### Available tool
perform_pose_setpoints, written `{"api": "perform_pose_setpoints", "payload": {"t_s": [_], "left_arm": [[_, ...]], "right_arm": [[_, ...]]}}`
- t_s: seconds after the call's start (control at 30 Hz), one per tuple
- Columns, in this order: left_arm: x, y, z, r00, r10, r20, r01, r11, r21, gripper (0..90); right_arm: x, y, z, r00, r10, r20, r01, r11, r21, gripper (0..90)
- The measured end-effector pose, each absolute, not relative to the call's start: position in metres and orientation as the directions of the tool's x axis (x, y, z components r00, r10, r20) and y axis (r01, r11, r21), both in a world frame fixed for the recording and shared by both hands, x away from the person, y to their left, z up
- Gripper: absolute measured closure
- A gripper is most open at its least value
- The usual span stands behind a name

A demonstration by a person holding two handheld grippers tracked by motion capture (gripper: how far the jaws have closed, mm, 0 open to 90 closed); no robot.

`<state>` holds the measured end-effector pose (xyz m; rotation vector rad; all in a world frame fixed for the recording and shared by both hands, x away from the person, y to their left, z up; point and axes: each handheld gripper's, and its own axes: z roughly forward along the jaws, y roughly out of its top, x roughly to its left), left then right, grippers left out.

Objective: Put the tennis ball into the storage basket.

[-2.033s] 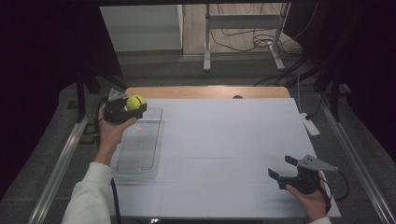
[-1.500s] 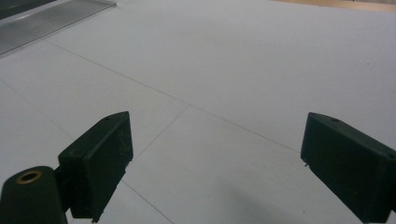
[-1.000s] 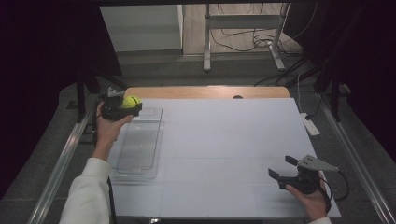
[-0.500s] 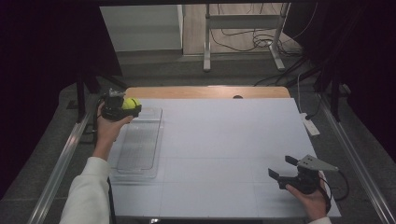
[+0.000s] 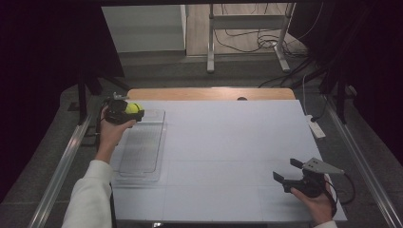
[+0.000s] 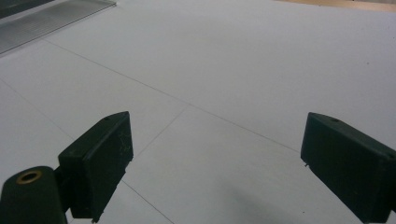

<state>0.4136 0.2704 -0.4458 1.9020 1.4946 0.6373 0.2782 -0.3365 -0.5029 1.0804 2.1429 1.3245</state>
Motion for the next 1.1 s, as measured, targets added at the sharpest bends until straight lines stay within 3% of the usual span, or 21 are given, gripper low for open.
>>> {"api": "perform_pose_setpoints", "payload": {"t_s": [1.1], "left_arm": [[0.424, 0.27, -0.47, 0.239, 0.971, 0.007, 0.749, -0.19, 0.634, 26.8]], "right_arm": [[0.278, -0.337, -0.503, -0.62, 0.782, 0.059, 0.403, 0.252, 0.88, 9.4]]}}
